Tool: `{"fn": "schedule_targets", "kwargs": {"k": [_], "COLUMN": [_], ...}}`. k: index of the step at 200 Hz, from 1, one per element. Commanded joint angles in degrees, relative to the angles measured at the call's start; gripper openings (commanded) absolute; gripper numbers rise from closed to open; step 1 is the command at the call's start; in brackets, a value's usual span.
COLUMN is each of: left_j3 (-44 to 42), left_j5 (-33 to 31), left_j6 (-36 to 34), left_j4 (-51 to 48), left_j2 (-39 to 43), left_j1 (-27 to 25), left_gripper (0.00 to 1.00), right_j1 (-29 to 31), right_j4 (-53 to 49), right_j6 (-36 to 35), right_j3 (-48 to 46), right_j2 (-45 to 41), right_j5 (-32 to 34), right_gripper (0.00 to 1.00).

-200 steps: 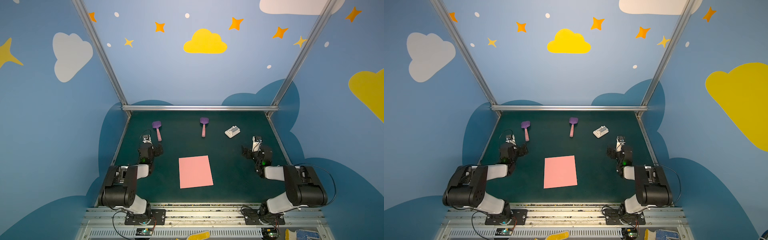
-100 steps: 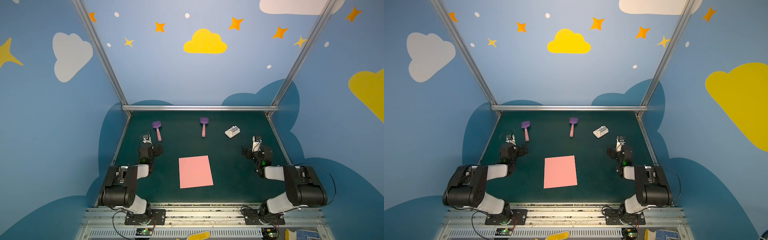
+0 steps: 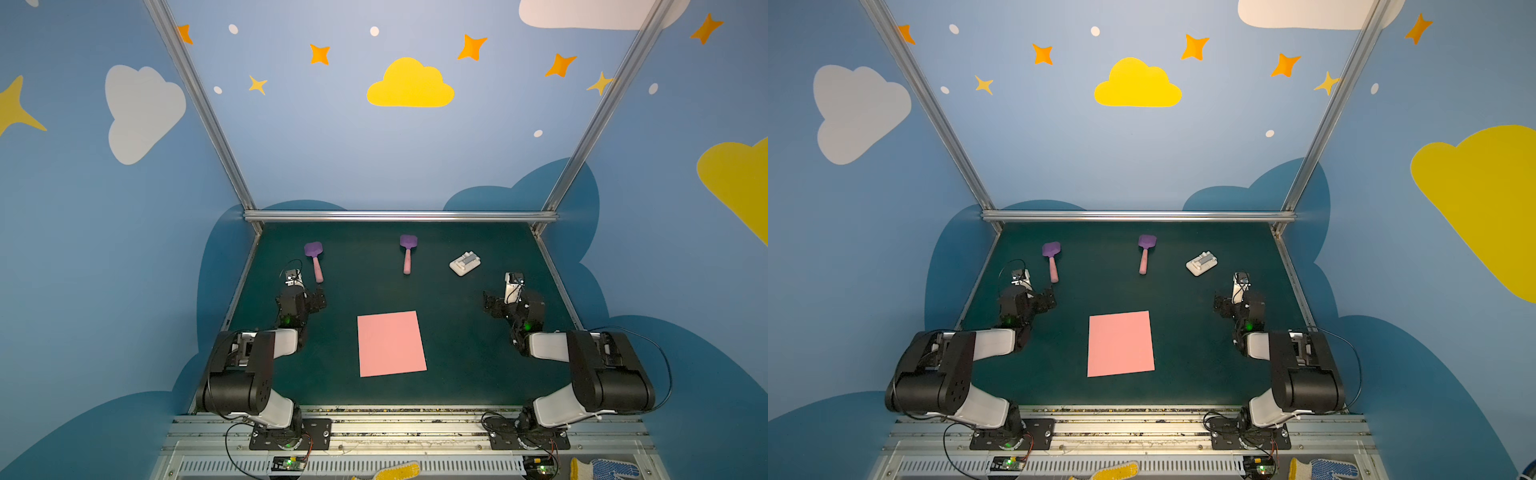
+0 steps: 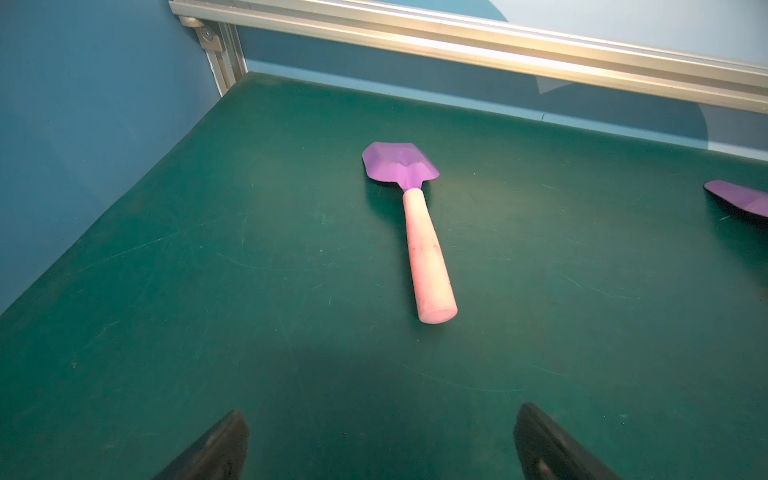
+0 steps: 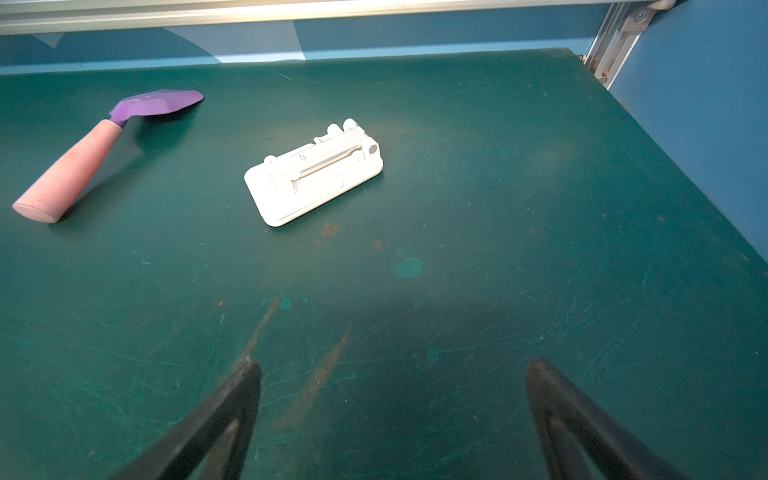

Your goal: Fold a paper plane with a square sheet of paper (fold left side to right side)

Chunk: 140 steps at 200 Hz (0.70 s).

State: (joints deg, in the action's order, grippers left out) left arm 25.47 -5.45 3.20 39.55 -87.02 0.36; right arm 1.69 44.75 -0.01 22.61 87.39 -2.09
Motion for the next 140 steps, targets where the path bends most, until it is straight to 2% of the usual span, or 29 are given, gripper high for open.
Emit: {"fn": "schedule_targets", "kwargs": {"k": [1,32,47,65,81,93,112,140], "left_j3": [0.07,1.35,6.77,12.67,16.19,18.28,22.18,23.77], "left_j5": [0.44,-1.03,-2.40,-4.60,-5.29,-2.36,0.72,7.79], "left_j6": [-0.58,0.35,-0.78,1.31,6.01,9.99,18.44,26.94], "left_j4": [-0.41,-2.85,-14.72,-26.25,-33.75,-39.04,-50.66,-62.28], "left_j2": [0.22,1.58,4.17,6.77,10.13,12.85,16.71,21.36], "left_j1": [0.13,-0.43,-0.85,-1.13,-1.45,-1.59,-2.76,-5.83], "left_gripper": [1.00,1.00,1.00,1.00,1.00,1.00,1.00,1.00], "right_j1": [-0.27,-0.22,-0.29,-0.28,-0.36,-0.51,-1.72,-3.34], "right_j4": [-0.43,-0.07,-16.39,-28.24,-36.52,-39.86,-48.17,-49.78], "right_j6": [0.01,0.74,1.18,4.40,9.61,15.43,28.38,29.77], "right_j3": [1.29,1.24,6.06,11.10,15.44,17.91,20.75,21.92], "right_j2": [-0.65,-3.32,-9.90,-15.77,-19.51,-21.66,-24.97,-26.13], "right_j5": [-0.60,1.27,2.66,4.00,4.81,5.20,7.58,-8.73], "right_gripper": [0.98,0.98,0.98,0.98,0.98,0.98,0.98,0.98]}}
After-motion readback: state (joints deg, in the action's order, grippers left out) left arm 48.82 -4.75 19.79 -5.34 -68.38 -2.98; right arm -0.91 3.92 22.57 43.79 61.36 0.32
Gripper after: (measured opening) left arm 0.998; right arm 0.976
